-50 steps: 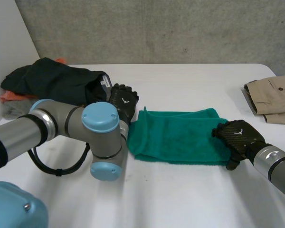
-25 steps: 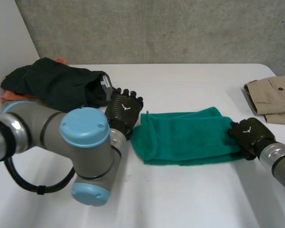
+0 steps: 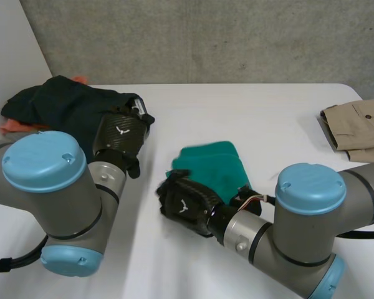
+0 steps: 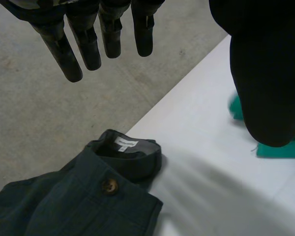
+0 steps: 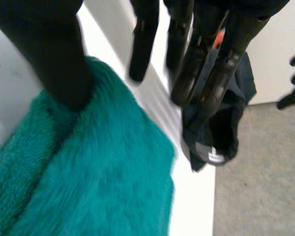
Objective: Fold the laundry.
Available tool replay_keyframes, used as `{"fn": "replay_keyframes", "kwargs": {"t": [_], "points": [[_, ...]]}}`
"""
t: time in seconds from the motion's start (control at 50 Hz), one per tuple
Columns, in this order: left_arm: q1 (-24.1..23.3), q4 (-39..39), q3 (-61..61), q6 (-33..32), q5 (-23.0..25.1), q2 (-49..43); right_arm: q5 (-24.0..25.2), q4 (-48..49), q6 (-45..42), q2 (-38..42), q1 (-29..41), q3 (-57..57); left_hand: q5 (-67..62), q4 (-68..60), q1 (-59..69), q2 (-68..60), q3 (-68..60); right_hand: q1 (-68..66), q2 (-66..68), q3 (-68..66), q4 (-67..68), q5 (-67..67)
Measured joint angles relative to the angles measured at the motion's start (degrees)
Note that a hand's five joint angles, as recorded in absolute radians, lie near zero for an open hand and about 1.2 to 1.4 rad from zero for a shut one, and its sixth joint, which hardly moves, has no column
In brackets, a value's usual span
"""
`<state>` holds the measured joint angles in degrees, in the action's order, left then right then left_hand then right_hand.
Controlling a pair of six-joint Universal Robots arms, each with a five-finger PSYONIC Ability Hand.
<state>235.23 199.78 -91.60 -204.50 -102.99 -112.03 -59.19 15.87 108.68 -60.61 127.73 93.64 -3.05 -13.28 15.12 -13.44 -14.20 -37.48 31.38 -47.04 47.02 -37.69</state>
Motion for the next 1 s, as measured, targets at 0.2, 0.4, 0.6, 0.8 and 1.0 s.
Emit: {"fn": "replay_keyframes", "kwargs": {"t": [0.2,0.4,0.6,0.8,1.0], "points": [[0.4,2.1,4.0,2.0,0.0,-0.4,-5.3,0.6,27.7,-6.7,-4.2,0.7,0.0,0.0,0.0,0.0,0.0,26.1,-19.2,35.1,-33.8,33.8],[-5.5,2.0,12.7,10.6,1.8,-4.5,-6.8,-6.1,64.8,-15.0,-16.7,-0.7,0.0,0.0,0.0,0.0,0.0,26.1,-19.2,35.1,-33.8,33.8],[-12.2,-7.9,22.8,14.9,4.7,-16.4,-8.4,-18.8,61.9,-3.2,-20.3,-11.3,0.0,0.0,0.0,0.0,0.0,26.1,-19.2,35.1,-33.8,33.8],[-12.1,-16.4,26.5,13.7,0.9,-23.9,-11.3,-22.2,57.1,9.5,-18.3,-19.9,0.0,0.0,0.0,0.0,0.0,26.1,-19.2,35.1,-33.8,33.8],[-11.1,-17.2,25.7,6.0,-2.2,-25.0,-14.1,-22.8,50.9,13.7,-15.4,-23.8,0.0,0.0,0.0,0.0,0.0,26.1,-19.2,35.1,-33.8,33.8]]}}
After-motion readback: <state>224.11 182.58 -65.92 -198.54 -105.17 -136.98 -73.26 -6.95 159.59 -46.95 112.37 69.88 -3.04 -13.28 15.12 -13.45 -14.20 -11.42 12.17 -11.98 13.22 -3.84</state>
